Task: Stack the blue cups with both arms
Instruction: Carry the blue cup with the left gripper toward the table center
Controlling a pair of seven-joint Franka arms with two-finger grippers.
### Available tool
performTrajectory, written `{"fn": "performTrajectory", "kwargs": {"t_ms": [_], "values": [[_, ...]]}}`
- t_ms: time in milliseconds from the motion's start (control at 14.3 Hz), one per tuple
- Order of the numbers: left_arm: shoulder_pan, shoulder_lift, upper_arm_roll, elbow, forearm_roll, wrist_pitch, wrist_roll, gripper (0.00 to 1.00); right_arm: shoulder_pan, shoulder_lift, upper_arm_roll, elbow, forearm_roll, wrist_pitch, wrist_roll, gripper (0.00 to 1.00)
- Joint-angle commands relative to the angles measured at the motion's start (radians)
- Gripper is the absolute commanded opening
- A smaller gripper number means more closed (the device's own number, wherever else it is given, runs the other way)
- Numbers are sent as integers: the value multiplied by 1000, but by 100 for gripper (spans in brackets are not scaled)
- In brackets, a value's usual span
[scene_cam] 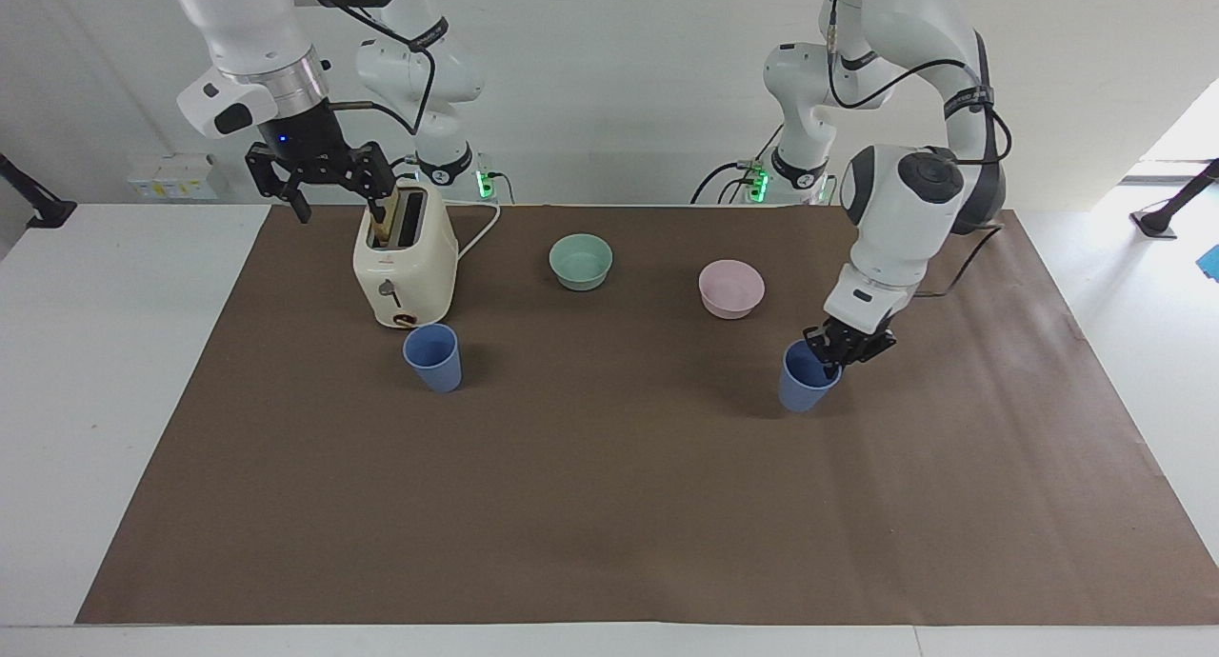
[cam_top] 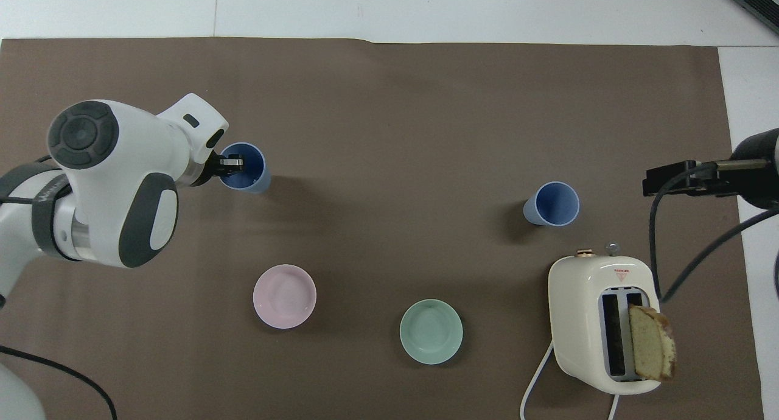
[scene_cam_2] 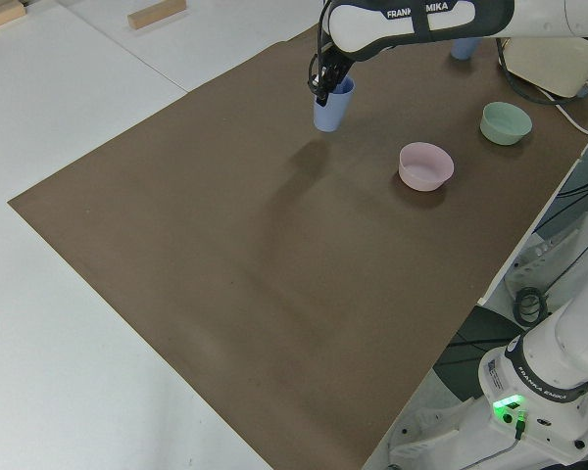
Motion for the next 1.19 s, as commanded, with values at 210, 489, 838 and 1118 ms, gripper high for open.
{"fn": "performTrajectory", "kwargs": {"t_ms": [210,489,838,1118], "values": [[-97,6,14,-36,8,52,-120,0,-16,-6,6,-14,11,13,-23,100],[-119,-1,12,-61,8,51,-122,0,-16,-6,6,-14,11,13,-25,100],[-148,33,14,-58,8,85,-158,0,-16,-6,6,-14,15,18,-25,100],[-198,29,9,-59,5,91,-209,0,-14,-8,6,-17,16,21,-23,100]]}}
